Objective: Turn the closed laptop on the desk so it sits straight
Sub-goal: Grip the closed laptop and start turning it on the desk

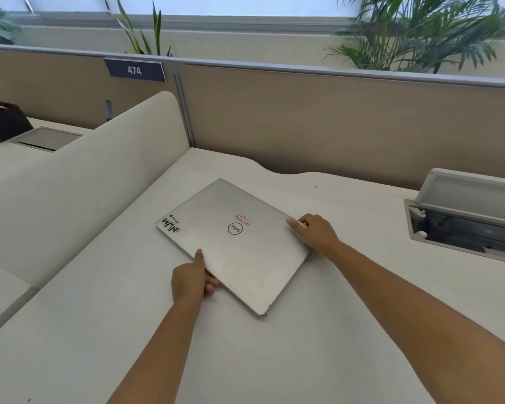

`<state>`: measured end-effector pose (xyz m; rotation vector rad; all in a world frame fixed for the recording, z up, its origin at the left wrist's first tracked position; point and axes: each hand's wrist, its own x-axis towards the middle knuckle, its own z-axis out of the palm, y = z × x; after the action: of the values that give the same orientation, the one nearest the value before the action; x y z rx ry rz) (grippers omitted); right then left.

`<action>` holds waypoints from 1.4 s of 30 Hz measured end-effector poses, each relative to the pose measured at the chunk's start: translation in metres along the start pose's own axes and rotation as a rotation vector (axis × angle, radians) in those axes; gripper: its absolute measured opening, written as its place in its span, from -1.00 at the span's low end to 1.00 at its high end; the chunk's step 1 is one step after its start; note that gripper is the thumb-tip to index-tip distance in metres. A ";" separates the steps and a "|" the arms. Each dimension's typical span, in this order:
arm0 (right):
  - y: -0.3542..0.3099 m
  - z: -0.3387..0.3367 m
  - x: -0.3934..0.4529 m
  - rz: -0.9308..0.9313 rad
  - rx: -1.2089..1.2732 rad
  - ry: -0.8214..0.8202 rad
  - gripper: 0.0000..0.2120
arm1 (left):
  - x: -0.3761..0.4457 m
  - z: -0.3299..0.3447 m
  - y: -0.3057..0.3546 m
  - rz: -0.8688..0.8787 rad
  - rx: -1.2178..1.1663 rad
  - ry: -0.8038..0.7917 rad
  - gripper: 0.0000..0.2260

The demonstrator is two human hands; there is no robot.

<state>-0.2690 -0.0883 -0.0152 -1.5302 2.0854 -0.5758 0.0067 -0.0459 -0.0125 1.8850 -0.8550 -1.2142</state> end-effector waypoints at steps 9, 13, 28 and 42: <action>-0.009 0.007 0.008 0.051 -0.202 -0.054 -0.43 | -0.001 -0.004 -0.002 0.060 0.163 -0.014 -0.47; -0.002 0.011 0.001 -0.028 -0.203 0.053 -0.47 | -0.004 -0.006 -0.007 0.128 0.100 -0.020 -0.55; 0.035 -0.001 -0.053 -0.029 -0.048 0.082 -0.48 | -0.040 -0.015 -0.018 0.243 0.094 -0.170 -0.61; 0.090 -0.034 -0.144 0.014 -0.033 0.093 -0.58 | -0.121 -0.008 -0.060 0.254 0.117 -0.321 -0.59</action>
<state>-0.3209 0.0764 -0.0220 -1.5325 2.1834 -0.6209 -0.0176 0.0871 -0.0063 1.6293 -1.3204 -1.3486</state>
